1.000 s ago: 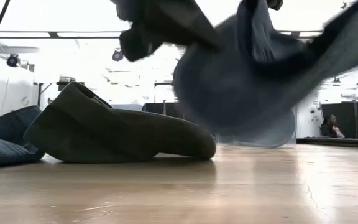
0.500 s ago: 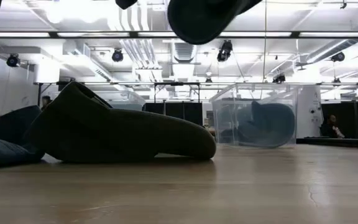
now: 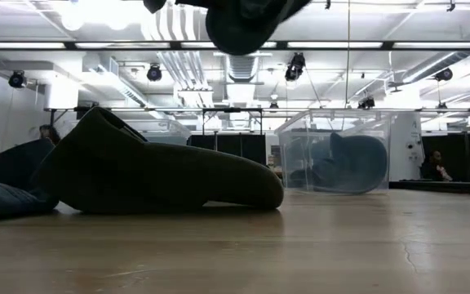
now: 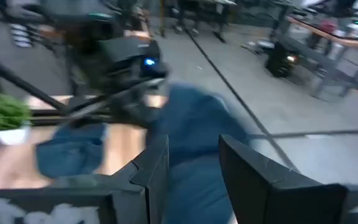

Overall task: Pick & Place hat
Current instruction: Put the bottom blue cap into the right transparent bin

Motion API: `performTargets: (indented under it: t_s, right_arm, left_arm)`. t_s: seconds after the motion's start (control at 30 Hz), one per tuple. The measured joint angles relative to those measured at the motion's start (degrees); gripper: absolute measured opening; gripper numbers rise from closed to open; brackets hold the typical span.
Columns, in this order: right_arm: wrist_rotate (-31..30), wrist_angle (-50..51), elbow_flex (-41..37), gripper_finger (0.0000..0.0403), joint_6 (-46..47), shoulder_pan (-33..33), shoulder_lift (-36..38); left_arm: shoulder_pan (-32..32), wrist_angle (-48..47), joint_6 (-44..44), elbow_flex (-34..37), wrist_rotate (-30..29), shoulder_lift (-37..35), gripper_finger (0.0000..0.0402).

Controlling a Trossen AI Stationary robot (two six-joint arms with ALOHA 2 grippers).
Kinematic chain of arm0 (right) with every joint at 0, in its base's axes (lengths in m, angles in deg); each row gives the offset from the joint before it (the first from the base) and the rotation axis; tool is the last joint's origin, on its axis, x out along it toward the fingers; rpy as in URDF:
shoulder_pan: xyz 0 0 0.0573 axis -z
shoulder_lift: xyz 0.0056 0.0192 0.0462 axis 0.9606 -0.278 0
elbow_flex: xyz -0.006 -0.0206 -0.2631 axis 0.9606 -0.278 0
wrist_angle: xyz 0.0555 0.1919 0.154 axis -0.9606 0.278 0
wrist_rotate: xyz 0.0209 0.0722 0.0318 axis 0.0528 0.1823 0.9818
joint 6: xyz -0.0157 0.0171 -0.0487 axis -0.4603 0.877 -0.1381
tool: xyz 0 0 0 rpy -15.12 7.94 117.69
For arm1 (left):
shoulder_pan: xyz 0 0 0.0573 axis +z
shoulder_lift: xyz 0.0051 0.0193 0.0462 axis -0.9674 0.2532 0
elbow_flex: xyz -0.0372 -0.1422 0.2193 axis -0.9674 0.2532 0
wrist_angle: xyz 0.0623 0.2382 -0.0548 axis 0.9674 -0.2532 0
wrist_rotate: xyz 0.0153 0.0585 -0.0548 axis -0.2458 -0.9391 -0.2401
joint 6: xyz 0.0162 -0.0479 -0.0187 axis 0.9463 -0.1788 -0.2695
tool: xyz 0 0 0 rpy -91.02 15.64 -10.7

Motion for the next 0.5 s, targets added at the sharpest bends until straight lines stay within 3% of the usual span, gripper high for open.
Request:
performTargets:
  t_s: [0.1,0.3,0.5]
  right_arm:
    - [2.3,-0.1,0.0,0.0135,1.2,0.0,0.7]
    - [2.5,0.6,-1.3,0.0139,1.3,-0.1,0.2]
    - [2.4,0.6,-1.9,0.0132,1.5,-0.2,-2.8]
  left_arm:
    - [2.6,3.8,1.9,0.0,0.4,-1.9,0.0007]
    - [7.1,12.5,7.8,0.0,8.9,-5.3,0.0007]
    - [9.2,21.1,14.0,0.0,10.8,-7.4,0.0007]
